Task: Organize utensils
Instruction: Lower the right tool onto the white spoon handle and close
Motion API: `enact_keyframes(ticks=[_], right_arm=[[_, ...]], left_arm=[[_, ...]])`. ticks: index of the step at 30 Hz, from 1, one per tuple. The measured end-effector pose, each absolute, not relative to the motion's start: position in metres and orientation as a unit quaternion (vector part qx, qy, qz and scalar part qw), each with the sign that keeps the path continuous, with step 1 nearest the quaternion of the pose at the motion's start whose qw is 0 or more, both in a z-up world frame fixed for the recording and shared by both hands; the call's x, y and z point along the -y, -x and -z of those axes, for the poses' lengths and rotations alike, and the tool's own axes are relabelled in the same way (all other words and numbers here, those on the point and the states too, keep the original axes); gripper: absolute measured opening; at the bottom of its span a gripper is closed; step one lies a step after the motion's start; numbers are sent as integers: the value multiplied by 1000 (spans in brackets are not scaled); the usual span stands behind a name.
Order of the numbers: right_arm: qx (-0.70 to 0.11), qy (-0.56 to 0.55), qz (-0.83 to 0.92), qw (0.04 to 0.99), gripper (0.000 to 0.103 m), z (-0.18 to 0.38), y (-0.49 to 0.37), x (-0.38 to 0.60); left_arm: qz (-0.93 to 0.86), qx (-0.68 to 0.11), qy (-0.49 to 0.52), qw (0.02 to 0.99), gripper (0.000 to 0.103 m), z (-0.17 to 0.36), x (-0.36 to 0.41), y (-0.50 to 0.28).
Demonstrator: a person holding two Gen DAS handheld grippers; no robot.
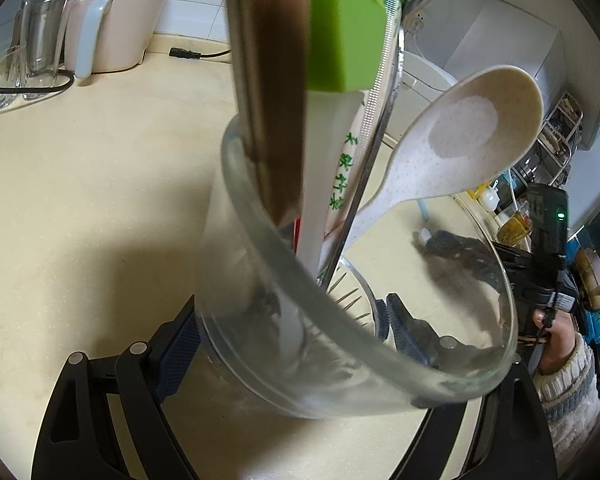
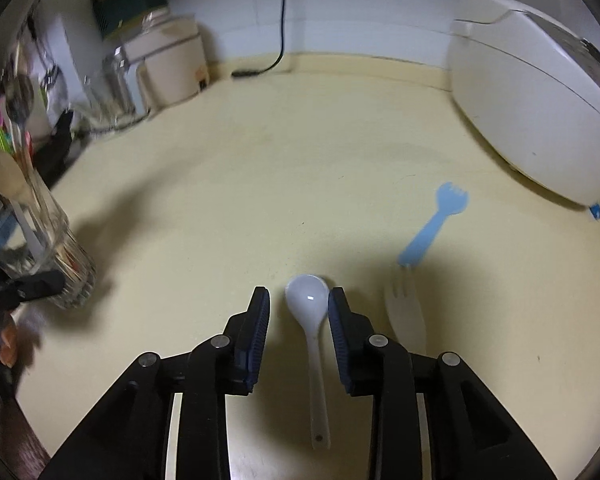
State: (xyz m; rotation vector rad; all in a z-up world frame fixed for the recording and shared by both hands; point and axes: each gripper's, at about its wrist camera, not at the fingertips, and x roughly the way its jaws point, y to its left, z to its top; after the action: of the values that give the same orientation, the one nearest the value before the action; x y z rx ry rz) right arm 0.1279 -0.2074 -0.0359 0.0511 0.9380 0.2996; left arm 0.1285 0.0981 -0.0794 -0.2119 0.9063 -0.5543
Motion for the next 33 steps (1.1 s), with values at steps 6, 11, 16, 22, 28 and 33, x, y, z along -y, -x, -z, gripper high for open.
enact_keyframes(ticks=[6, 11, 16, 22, 28, 33], right_arm=[[-460, 14, -145, 876, 32, 45, -140, 199], [-454, 10, -147, 879, 29, 47, -137, 203], [-451, 8, -159, 878, 30, 47, -140, 202], [-449, 1, -162, 879, 24, 47, -139, 206], [-435, -59, -170, 882, 24, 43, -132, 221], [-384, -95, -177, 901, 24, 23, -115, 230]], left_arm=[[265, -431, 104, 856, 89, 82, -99, -129], [265, -431, 104, 856, 89, 82, -99, -129], [265, -431, 104, 856, 89, 82, -99, -129], [265, -431, 103, 856, 89, 82, -99, -129], [264, -431, 103, 857, 89, 82, -99, -129], [265, -431, 104, 856, 89, 83, -99, -130]])
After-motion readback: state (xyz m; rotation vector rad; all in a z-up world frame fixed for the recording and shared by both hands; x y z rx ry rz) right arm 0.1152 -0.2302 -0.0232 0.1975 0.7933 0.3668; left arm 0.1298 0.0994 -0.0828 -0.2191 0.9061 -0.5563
